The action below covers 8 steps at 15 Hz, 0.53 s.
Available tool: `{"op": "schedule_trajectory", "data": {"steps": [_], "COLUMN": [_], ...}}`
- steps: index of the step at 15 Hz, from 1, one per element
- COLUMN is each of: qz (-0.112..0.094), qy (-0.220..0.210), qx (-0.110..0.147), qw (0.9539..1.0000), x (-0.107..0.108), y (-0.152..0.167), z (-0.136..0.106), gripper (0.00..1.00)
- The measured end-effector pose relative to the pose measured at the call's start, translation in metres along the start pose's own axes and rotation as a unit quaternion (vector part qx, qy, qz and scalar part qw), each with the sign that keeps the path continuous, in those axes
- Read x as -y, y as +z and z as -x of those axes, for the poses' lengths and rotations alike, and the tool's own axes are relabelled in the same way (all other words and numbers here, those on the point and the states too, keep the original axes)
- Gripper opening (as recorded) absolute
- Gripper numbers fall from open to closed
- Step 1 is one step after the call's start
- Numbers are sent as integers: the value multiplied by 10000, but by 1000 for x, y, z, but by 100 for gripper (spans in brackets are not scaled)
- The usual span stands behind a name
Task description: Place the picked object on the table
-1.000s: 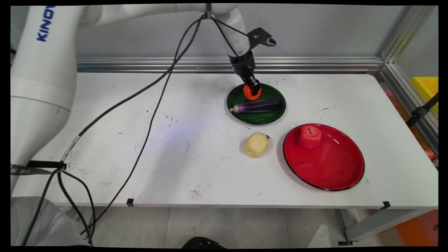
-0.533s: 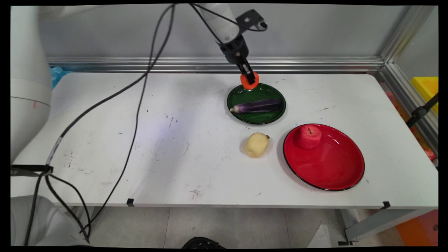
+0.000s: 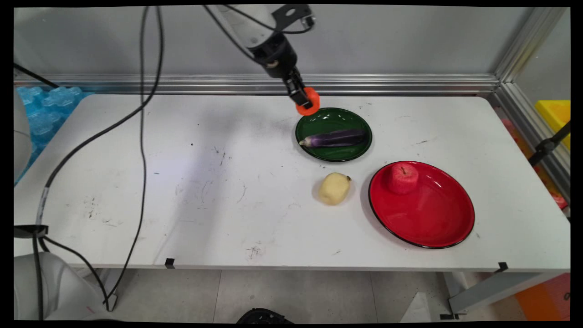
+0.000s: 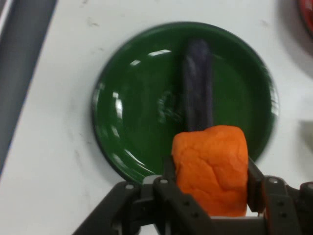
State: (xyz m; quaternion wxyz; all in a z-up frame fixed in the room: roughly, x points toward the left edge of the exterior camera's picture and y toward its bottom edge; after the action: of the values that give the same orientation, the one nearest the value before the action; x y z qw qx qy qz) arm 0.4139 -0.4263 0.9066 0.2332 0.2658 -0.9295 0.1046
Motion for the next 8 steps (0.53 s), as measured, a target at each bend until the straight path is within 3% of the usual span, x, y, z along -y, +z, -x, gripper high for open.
{"op": "schedule_trajectory", "data": {"steps": [5,8], "qz": [289,473], "qy": [516,904], "qx": [-107,-151], "qw": [9982,9947], "x": [-23,-41], "y": [-24,-33], "z": [27,46], "gripper": [0,0]}}
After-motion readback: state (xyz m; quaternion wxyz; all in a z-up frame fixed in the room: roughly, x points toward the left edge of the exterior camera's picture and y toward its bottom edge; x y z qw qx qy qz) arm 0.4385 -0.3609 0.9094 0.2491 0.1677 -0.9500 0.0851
